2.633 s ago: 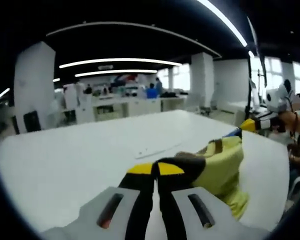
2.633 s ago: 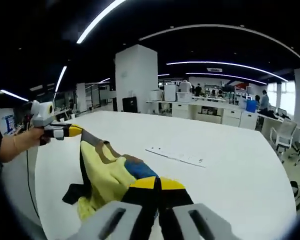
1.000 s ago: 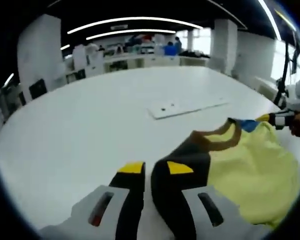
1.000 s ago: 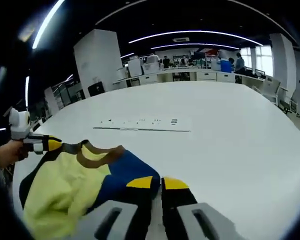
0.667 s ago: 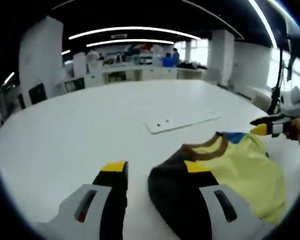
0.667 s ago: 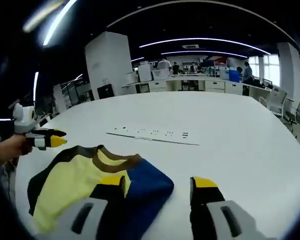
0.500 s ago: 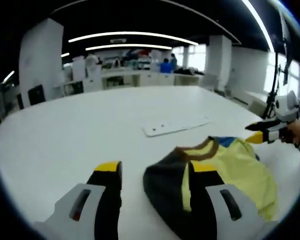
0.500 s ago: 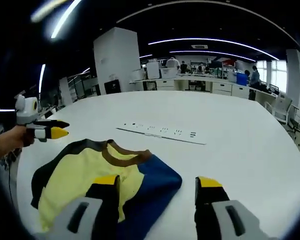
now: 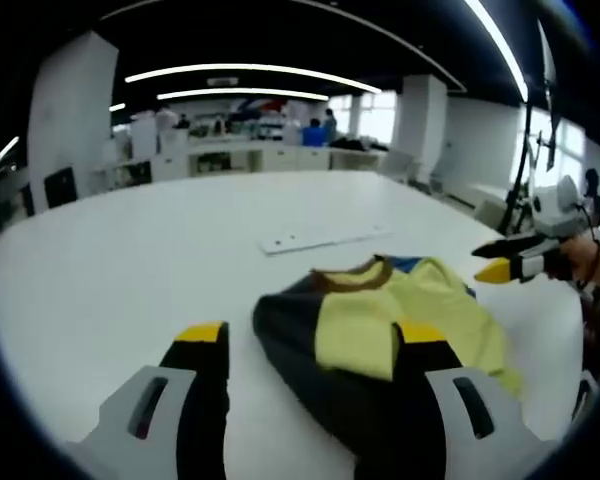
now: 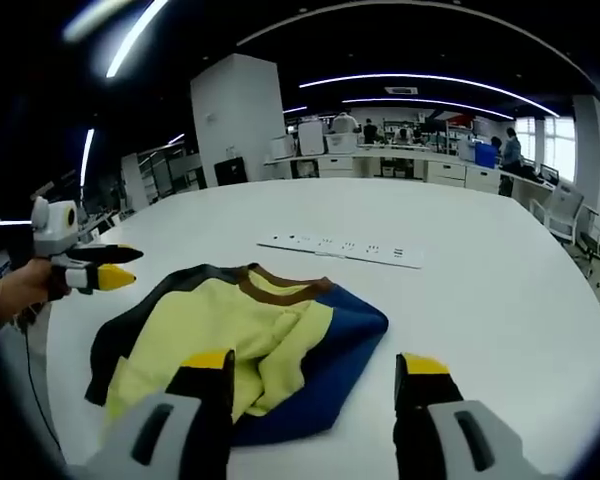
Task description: Fold the garment on the visible template until the final outline fits inside the template.
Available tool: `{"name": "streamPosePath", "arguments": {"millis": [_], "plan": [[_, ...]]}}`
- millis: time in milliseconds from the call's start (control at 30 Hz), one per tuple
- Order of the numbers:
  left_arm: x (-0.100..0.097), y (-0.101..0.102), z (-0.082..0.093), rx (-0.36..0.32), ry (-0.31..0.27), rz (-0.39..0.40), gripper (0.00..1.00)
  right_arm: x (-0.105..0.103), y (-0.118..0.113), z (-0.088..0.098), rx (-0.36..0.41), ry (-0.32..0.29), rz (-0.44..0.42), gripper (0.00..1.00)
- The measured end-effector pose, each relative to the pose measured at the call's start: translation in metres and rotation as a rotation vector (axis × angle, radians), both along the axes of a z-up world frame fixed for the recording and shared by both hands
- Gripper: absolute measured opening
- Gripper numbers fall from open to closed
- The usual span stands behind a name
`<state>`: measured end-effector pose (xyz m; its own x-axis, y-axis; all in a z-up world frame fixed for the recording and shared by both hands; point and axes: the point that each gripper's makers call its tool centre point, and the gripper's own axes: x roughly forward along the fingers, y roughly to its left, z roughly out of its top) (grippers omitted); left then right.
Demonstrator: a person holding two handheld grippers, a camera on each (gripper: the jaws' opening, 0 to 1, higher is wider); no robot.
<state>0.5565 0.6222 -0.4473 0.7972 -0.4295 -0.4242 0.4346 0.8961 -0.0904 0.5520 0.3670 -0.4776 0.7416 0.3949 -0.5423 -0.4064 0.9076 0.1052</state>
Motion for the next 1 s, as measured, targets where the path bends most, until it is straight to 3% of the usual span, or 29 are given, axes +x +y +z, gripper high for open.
{"name": "streamPosePath", "arguments": {"millis": [267, 400, 733, 1000], "plan": [[-0.026, -0.006, -0.010, 0.021, 0.004, -0.025, 0.58, -0.026, 0.002, -0.014, 0.012, 0.056, -0.029, 0.57], [-0.035, -0.004, -0.025, 0.002, 0.045, -0.022, 0.50, -0.037, 0.007, -0.023, 0.086, 0.119, -0.087, 0.53], [-0.059, -0.008, -0.048, -0.017, 0.095, 0.004, 0.43, -0.056, 0.015, -0.041, 0.049, 0.117, -0.104, 0.34], [-0.071, -0.006, -0.067, 0.050, 0.122, 0.002, 0.28, -0.060, 0.025, -0.050, 0.052, 0.111, -0.115, 0.21]]}}
